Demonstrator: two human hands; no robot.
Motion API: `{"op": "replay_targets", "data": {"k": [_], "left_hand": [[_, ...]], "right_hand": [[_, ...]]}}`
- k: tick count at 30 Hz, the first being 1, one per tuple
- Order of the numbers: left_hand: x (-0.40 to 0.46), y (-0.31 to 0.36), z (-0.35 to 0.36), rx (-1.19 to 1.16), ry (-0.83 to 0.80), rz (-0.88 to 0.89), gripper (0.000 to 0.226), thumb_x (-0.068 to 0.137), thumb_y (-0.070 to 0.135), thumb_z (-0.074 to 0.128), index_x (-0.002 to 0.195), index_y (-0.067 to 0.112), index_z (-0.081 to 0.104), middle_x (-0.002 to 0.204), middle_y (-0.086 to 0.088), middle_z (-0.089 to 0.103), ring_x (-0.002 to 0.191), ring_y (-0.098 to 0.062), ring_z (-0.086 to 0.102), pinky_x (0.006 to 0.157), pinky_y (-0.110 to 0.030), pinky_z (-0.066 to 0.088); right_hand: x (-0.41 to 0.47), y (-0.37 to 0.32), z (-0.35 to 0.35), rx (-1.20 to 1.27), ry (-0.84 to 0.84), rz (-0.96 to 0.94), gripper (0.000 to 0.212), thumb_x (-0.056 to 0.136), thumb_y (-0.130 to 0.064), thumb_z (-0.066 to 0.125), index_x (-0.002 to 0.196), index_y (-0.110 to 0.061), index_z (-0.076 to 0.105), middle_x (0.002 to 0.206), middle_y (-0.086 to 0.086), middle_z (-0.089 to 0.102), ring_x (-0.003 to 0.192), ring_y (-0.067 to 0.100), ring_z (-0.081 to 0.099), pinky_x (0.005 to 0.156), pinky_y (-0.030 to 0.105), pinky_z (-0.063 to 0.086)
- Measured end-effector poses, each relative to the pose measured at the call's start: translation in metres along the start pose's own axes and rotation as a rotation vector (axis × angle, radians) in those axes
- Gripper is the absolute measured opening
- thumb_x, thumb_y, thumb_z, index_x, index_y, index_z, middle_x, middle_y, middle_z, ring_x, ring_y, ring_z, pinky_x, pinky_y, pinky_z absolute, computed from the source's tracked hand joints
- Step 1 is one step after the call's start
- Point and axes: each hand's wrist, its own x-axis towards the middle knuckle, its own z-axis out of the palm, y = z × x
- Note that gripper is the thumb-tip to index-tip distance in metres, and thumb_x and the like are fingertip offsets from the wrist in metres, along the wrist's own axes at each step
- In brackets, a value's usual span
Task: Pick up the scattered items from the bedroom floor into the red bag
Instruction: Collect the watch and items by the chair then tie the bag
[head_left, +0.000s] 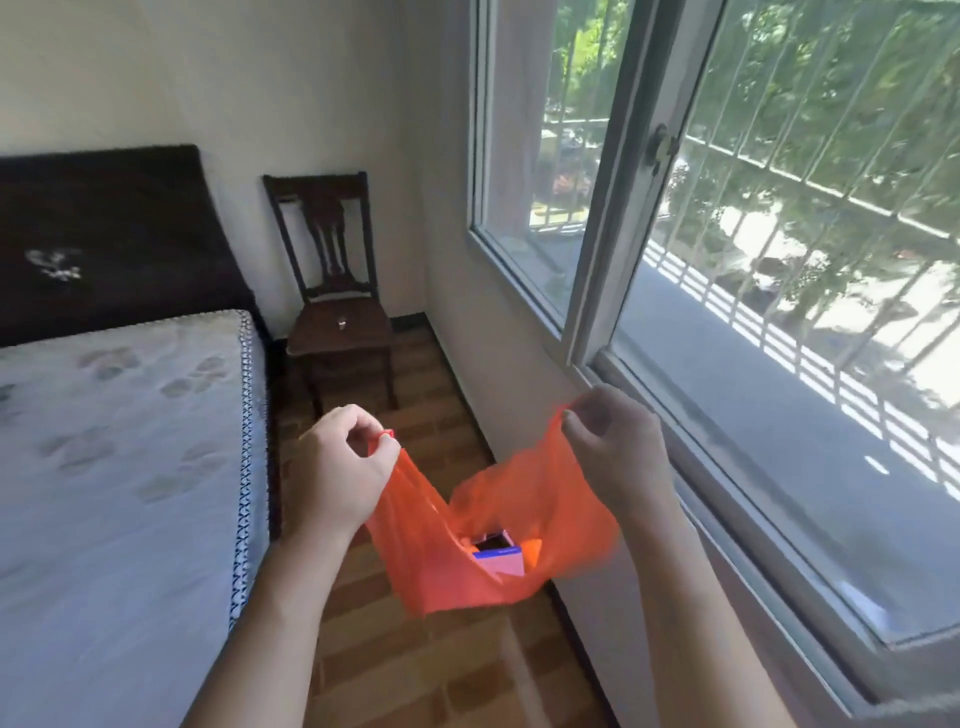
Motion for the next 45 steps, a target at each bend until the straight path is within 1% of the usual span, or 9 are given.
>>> {"op": "replay_targets", "data": {"k": [6,11,14,20,25,29,35,39,45], "left_hand": [[0.010,-0.030,-0.005,0.078,0.036,-0.101,0.017,0.077,0.012,0.075,0.069,0.022,0.062,0.071,0.008,0.065,0.071,-0.012,0.062,0.065,-0.033,0.052],[0.035,-0.056,-0.013,0.084,0.090,-0.176,0.017,0.078,0.013,0.074,0.069,0.023,0.064,0.071,0.010,0.067,0.073,-0.011,0.064,0.070,-0.033,0.053],[0.057,-0.076,-0.015,0.077,0.108,-0.189,0.016,0.078,0.013,0.074,0.069,0.023,0.064,0.071,0.011,0.067,0.073,-0.010,0.063,0.070,-0.030,0.049],[0.099,-0.130,-0.024,0.039,0.080,-0.248,0.016,0.078,0.013,0.073,0.069,0.023,0.064,0.072,0.010,0.068,0.074,-0.013,0.065,0.073,-0.036,0.055],[0.139,-0.175,-0.039,0.024,0.067,-0.287,0.017,0.076,0.011,0.073,0.067,0.022,0.064,0.070,0.009,0.067,0.072,-0.012,0.064,0.071,-0.034,0.053],[0.171,-0.206,-0.052,0.025,0.063,-0.293,0.016,0.075,0.011,0.073,0.068,0.021,0.063,0.069,0.009,0.067,0.072,-0.013,0.064,0.070,-0.032,0.052],[0.193,-0.243,-0.066,0.038,0.086,-0.333,0.015,0.077,0.010,0.072,0.069,0.020,0.064,0.072,0.009,0.068,0.074,-0.012,0.065,0.070,-0.030,0.049],[0.203,-0.259,-0.068,0.046,0.092,-0.356,0.015,0.079,0.012,0.072,0.070,0.020,0.064,0.071,0.008,0.068,0.074,-0.016,0.065,0.072,-0.033,0.051],[0.217,-0.272,-0.052,0.068,0.098,-0.374,0.015,0.078,0.011,0.072,0.071,0.021,0.064,0.074,0.007,0.069,0.074,-0.015,0.066,0.071,-0.032,0.052]], "right_hand": [[0.036,0.004,0.047,0.015,-0.121,-0.040,0.005,0.083,-0.024,0.069,0.079,-0.026,0.068,0.073,-0.010,0.068,0.074,0.002,0.062,0.064,0.026,0.049],[0.058,-0.006,0.086,0.041,-0.181,-0.044,0.006,0.084,-0.023,0.069,0.079,-0.027,0.068,0.072,-0.009,0.067,0.073,0.001,0.062,0.059,0.019,0.044],[0.075,-0.015,0.118,0.018,-0.197,-0.059,0.004,0.085,-0.024,0.069,0.081,-0.025,0.068,0.071,-0.009,0.067,0.071,0.002,0.062,0.060,0.022,0.044],[0.087,-0.036,0.182,-0.034,-0.256,-0.020,0.005,0.085,-0.022,0.068,0.082,-0.026,0.068,0.073,-0.008,0.068,0.071,0.006,0.063,0.061,0.026,0.049],[0.101,-0.065,0.237,-0.090,-0.305,-0.025,0.008,0.084,-0.019,0.066,0.080,-0.026,0.066,0.069,-0.011,0.065,0.067,0.003,0.060,0.057,0.022,0.041],[0.115,-0.091,0.277,-0.096,-0.317,-0.037,0.008,0.083,-0.018,0.065,0.081,-0.026,0.068,0.069,-0.011,0.065,0.068,0.003,0.060,0.059,0.023,0.043],[0.123,-0.113,0.327,-0.083,-0.325,-0.046,0.007,0.086,-0.023,0.065,0.081,-0.027,0.067,0.073,-0.012,0.068,0.071,0.005,0.063,0.064,0.027,0.053],[0.132,-0.118,0.350,-0.068,-0.351,-0.048,0.005,0.086,-0.024,0.067,0.084,-0.028,0.070,0.075,-0.014,0.070,0.070,0.005,0.065,0.063,0.030,0.056],[0.157,-0.118,0.373,-0.054,-0.387,-0.064,0.011,0.087,-0.024,0.069,0.080,-0.033,0.068,0.069,-0.028,0.065,0.073,-0.006,0.062,0.062,0.018,0.046]]}}
